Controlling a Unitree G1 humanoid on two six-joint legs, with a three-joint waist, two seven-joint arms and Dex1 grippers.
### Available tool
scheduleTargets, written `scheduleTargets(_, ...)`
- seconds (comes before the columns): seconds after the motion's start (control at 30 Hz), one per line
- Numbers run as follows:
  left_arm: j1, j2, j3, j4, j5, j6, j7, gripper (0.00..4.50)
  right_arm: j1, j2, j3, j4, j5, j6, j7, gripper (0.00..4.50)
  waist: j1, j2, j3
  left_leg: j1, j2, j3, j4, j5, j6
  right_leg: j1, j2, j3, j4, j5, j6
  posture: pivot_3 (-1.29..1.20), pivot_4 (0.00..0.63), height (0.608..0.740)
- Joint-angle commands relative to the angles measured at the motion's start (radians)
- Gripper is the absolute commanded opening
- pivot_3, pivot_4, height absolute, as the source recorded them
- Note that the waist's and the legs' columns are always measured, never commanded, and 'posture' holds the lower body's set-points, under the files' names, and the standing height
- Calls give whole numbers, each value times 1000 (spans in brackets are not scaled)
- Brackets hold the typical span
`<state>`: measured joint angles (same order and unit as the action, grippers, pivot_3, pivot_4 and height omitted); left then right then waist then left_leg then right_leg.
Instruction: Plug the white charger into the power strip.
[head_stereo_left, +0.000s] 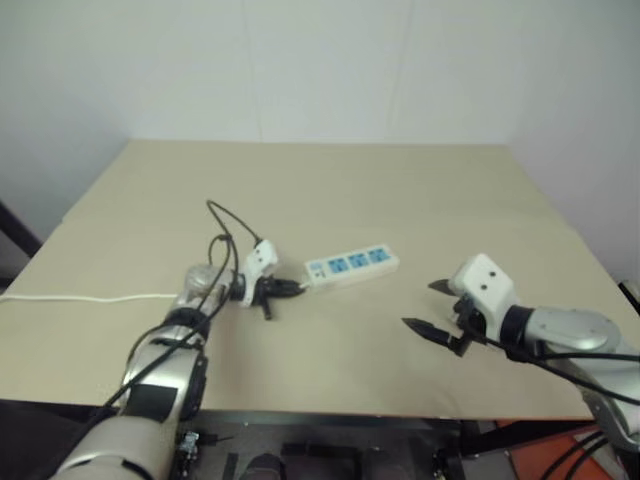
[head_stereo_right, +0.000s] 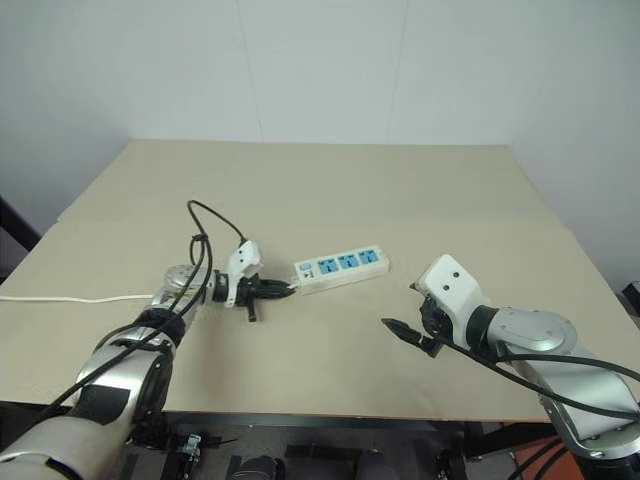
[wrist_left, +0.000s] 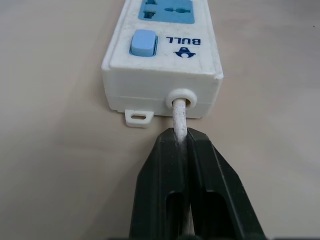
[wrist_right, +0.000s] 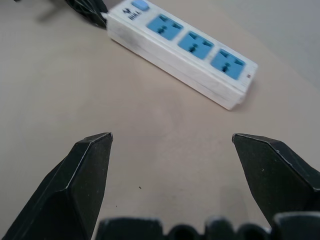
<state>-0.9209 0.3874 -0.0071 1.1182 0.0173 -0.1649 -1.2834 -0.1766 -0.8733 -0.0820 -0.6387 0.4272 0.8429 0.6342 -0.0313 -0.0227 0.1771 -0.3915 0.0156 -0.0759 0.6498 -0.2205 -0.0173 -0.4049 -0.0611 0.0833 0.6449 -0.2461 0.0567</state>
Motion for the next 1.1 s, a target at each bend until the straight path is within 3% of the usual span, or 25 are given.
scheduleTargets(0.03,105,57,24,-270,-79,114,-37,22,-2,18,17,-10,-24,-35,-12,4500,-6,0,0,0,0,0,0,0,0,0,0,0,0,0,0,0,150,740)
scheduleTargets(0.2,306,107,45,-612,-207,272,-79,22,1,33,36,6,-46,-54,-8,4500,-12,0,0,0,1,0,0,0,0,-1,0,0,1,1,-3,0,150,740)
scheduleTargets(0.23,341,112,54,-666,-251,308,-100,634,3,34,38,12,-51,-60,-5,4500,-12,0,0,0,1,0,0,0,0,0,0,0,1,1,-3,0,150,740)
scheduleTargets(0.53,433,157,70,-689,-280,200,-61,3286,7,33,43,37,-69,-98,15,4500,-7,0,0,1,1,0,0,0,-1,1,0,0,0,1,-3,0,150,740)
scheduleTargets(0.67,428,106,139,-586,-368,45,-101,4466,24,34,29,36,-57,-96,27,4500,-7,0,0,1,1,0,0,0,-1,0,0,0,0,1,-3,0,150,740)
scheduleTargets(0.73,410,68,157,-517,-370,-43,-76,4466,31,43,16,36,-53,-99,21,4500,-6,0,0,1,1,0,0,0,-1,1,0,0,0,1,-3,0,150,740)
scheduleTargets(0.9,367,31,130,-428,-386,-53,-184,4466,29,41,8,32,-54,-90,17,4500,-7,0,0,1,1,0,0,0,-1,1,0,0,0,1,-3,0,150,740)
scheduleTargets(1.1,260,-17,138,-198,-340,-246,-167,4466,36,37,-17,13,-57,-80,3,4500,-4,0,0,1,0,0,0,0,-1,1,0,-1,-1,1,-3,0,150,740)
